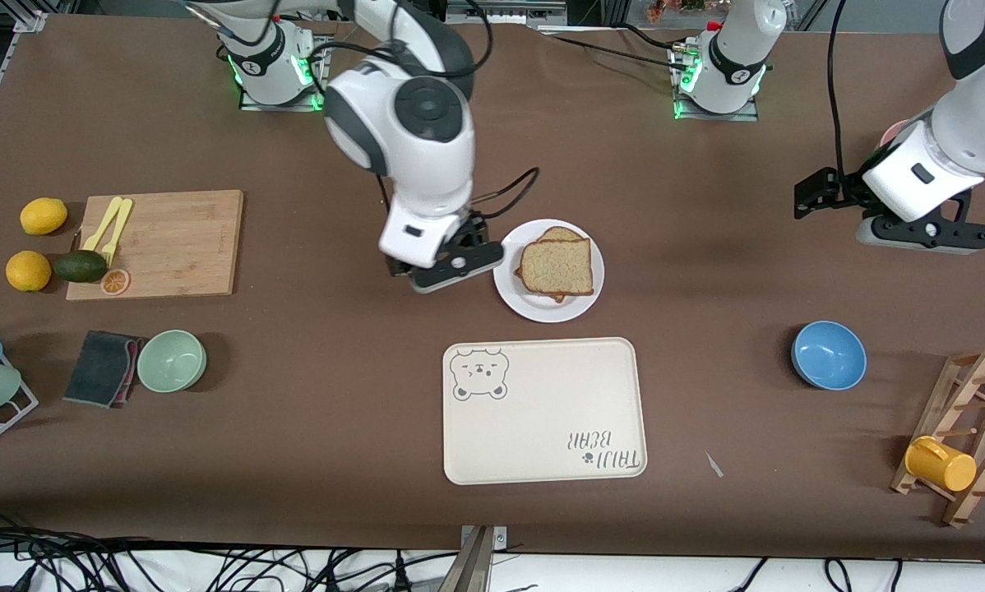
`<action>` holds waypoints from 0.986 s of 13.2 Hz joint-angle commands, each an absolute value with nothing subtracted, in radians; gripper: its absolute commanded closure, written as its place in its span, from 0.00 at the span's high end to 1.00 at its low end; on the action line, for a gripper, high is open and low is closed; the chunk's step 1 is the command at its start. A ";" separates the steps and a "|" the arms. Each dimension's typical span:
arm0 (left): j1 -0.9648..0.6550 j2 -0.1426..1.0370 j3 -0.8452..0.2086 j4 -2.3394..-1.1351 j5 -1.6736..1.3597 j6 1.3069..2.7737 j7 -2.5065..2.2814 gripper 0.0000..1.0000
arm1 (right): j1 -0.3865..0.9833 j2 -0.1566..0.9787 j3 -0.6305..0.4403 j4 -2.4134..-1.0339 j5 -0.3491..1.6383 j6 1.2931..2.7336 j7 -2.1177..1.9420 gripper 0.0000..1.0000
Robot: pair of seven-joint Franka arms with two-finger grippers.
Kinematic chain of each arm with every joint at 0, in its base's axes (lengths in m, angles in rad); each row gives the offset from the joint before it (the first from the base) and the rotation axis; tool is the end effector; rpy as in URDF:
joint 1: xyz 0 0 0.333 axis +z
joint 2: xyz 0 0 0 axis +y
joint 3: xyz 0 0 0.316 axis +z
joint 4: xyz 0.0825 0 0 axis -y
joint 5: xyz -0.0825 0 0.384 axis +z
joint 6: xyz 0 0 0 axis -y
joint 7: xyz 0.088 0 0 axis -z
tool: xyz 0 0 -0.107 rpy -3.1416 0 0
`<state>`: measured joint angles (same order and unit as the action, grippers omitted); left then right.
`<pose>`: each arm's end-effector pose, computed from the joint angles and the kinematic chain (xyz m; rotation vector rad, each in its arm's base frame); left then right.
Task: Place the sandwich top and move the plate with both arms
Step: 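Release the bread and withdraw the right gripper while the left gripper reaches out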
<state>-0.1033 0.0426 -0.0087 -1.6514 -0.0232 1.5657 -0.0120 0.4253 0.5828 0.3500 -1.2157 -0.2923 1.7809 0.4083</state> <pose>0.5569 -0.0651 0.5625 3.1157 -0.1538 -0.2023 0.5721 0.4384 0.4536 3.0147 0.5655 0.1002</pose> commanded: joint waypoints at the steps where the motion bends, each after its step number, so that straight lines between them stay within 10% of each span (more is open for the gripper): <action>1: -0.132 0.086 -0.026 -1.621 -0.053 1.511 -0.006 1.00 | 0.391 0.413 0.272 -1.389 -0.192 1.799 0.425 1.00; 13: -0.143 0.438 -0.032 -1.627 -0.596 1.611 0.026 1.00 | 0.028 0.051 0.198 -1.707 0.025 1.746 0.265 1.00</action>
<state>-0.1467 0.3935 -0.0351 -1.6493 -0.4989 1.6007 -0.0041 0.0959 0.1522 0.1892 -1.6330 -0.0049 1.7643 0.3611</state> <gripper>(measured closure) 0.000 0.000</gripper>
